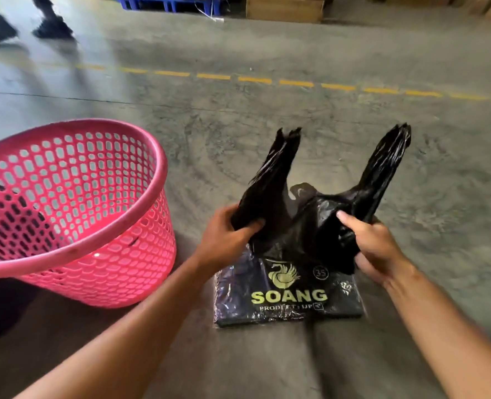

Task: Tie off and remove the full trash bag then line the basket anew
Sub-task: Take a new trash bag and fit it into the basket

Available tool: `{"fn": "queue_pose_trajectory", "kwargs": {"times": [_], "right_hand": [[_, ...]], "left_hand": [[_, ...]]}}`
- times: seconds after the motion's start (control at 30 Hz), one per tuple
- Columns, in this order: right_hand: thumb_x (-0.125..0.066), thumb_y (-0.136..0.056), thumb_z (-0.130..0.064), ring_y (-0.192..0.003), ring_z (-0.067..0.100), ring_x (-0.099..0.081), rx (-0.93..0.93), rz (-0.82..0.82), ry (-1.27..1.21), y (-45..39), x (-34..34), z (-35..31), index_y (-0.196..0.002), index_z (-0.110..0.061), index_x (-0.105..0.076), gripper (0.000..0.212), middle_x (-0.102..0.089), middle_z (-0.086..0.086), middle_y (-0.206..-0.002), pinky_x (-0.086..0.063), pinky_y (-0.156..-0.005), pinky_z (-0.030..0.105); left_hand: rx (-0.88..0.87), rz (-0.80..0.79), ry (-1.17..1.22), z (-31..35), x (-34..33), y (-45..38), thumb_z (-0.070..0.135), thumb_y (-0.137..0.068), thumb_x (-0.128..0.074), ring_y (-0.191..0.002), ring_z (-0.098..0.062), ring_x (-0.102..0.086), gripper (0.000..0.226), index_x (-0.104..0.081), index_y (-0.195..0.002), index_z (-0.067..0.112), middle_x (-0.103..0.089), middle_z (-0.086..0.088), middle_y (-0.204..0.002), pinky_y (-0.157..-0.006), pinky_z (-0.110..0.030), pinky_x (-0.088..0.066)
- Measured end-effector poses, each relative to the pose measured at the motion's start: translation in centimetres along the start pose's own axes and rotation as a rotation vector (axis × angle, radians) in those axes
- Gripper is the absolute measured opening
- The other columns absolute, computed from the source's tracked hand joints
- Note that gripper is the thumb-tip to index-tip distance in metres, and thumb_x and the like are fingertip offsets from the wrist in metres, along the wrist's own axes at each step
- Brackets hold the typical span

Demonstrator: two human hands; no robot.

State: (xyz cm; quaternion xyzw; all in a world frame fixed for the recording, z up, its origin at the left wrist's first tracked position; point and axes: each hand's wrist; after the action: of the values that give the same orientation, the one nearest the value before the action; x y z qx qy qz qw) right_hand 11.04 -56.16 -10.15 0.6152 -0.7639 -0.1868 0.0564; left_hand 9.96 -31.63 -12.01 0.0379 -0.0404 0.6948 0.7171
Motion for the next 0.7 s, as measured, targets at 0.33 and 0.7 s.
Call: {"fn": "queue_pose_trajectory", "kwargs": {"times": [0.33,0.7], "right_hand": [[-0.058,-0.088,-0.017,-0.102,0.027,-0.073,0.18,-0.45,-0.232,7.1,-14.3,-17.0,-0.124,-0.002,-0.067,0.04,-0.074,0.016,-0.115,-0.061,-0.082,0.034],[-0.047,-0.092,-0.005,-0.096,0.045,-0.072,0.307,-0.609,-0.278,15.3,-34.3,-24.4,-0.12,0.011,-0.065,0.037,-0.07,0.033,-0.115,-0.061,-0.077,0.05]], "left_hand": [[-0.205,0.269,0.21,19.6,3.2,-5.4,0.03,-0.086,-0.075,-0.091,-0.021,-0.077,0.016,-0.076,-0.094,0.016,-0.081,-0.005,-0.095,-0.086,-0.047,-0.062],[-0.492,0.718,0.231,31.3,17.5,-1.6,0.028,-0.087,-0.068,-0.087,-0.021,-0.072,0.007,-0.072,-0.086,0.022,-0.076,0.0,-0.086,-0.078,-0.038,-0.061]]}}
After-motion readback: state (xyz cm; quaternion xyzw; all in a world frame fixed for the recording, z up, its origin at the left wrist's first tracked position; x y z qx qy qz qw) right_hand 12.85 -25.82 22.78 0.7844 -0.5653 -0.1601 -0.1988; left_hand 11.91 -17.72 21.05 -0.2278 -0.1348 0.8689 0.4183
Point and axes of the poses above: each hand's wrist, its own y-axis away from the middle knuckle, its own x-axis out of the back of the hand, z = x × y
